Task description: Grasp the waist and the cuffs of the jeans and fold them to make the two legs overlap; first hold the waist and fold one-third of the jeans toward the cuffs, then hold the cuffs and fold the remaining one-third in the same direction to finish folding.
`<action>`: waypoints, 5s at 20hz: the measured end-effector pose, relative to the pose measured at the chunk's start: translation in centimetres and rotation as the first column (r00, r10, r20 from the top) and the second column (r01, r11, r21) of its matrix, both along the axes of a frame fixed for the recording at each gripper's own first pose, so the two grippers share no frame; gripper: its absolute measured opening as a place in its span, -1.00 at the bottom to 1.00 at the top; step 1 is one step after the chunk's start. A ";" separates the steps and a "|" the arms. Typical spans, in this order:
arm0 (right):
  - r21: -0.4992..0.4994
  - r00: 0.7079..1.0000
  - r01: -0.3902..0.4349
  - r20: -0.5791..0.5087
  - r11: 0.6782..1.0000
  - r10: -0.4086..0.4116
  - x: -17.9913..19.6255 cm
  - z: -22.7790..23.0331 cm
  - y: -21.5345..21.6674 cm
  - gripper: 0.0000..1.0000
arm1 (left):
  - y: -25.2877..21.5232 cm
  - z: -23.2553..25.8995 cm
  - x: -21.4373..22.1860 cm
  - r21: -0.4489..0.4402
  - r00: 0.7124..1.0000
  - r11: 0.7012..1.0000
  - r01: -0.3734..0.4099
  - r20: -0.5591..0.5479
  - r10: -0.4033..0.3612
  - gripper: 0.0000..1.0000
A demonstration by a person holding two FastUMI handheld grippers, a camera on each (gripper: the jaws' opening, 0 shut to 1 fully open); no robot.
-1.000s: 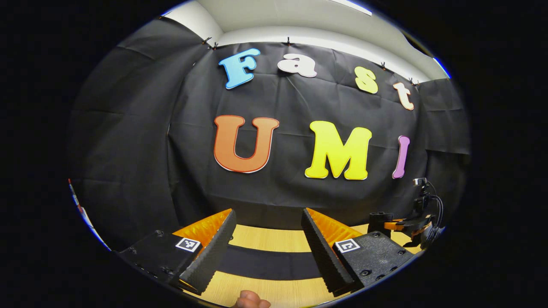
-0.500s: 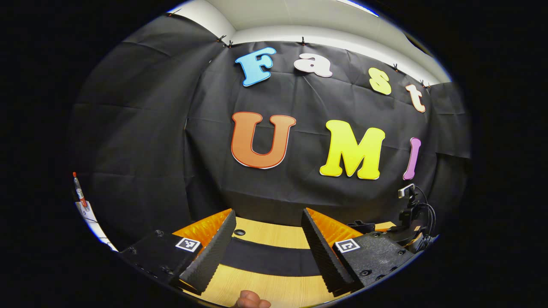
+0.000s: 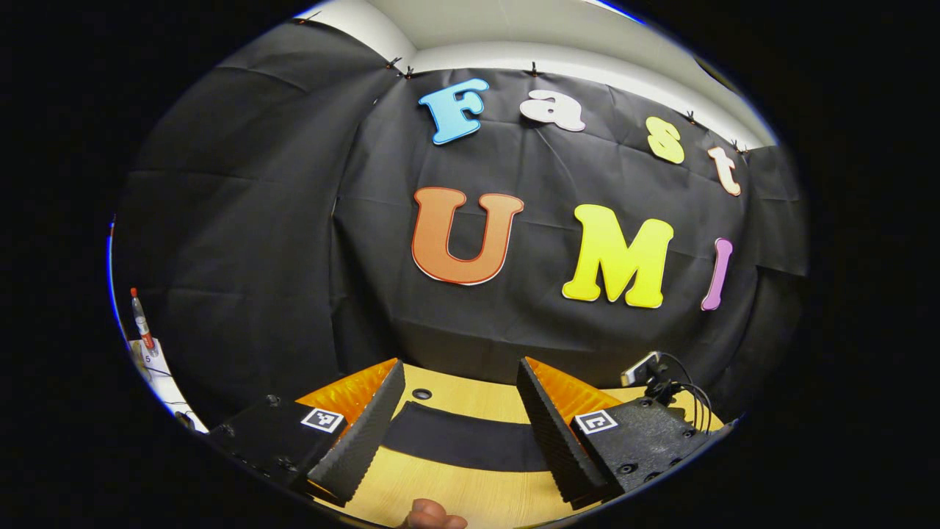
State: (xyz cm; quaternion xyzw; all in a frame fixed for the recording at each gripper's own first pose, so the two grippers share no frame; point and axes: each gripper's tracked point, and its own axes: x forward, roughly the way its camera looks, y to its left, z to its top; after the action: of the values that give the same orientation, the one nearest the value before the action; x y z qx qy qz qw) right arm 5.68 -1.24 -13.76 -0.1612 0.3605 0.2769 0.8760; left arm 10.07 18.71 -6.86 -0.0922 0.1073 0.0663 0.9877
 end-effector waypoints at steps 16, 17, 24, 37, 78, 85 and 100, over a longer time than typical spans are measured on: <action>0.037 0.987 -0.048 -0.151 0.998 0.053 -1.7 -1.2 1.1 -0.51 | 0.3 -1.1 0.8 -0.028 1.000 1.000 -0.004 -0.006 0.004 0.96; 0.046 0.986 -0.043 -0.162 0.998 0.050 -2.0 -1.2 1.1 -0.26 | 0.5 -1.8 0.8 -0.046 1.000 0.999 -0.011 -0.017 0.010 0.96; 0.090 0.998 -0.054 -0.040 0.994 0.058 -0.4 5.0 -0.6 0.63 | 2.2 -9.7 0.8 -0.373 0.986 0.922 -0.109 -0.158 0.053 0.97; 0.290 0.904 0.167 0.336 0.942 -0.264 4.7 24.9 -11.5 1.00 | 4.4 -24.1 2.6 -0.839 0.940 0.428 -0.335 -0.329 0.091 0.97; 0.434 0.655 0.522 0.348 0.735 -0.671 2.1 37.8 -34.0 0.97 | 6.9 -36.2 11.9 -0.779 0.844 0.331 -0.532 -0.520 0.132 -0.87; 0.441 0.639 0.536 0.345 0.720 -0.687 0.8 38.2 -35.5 0.97 | 5.4 -29.7 14.1 -0.675 0.895 0.617 -0.405 -0.432 0.115 -0.89; 0.503 0.559 0.606 0.282 0.616 -0.780 -3.0 38.8 -40.7 0.97 | -6.1 -14.8 20.3 -0.471 0.978 0.882 -0.020 -0.193 -0.081 -0.89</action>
State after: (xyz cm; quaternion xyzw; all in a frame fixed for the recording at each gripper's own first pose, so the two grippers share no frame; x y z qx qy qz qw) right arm 2.71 -41.91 25.05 0.0925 0.1128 -0.0870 0.9855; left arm 30.37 12.56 -21.70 -0.3197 0.2239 0.0317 0.9201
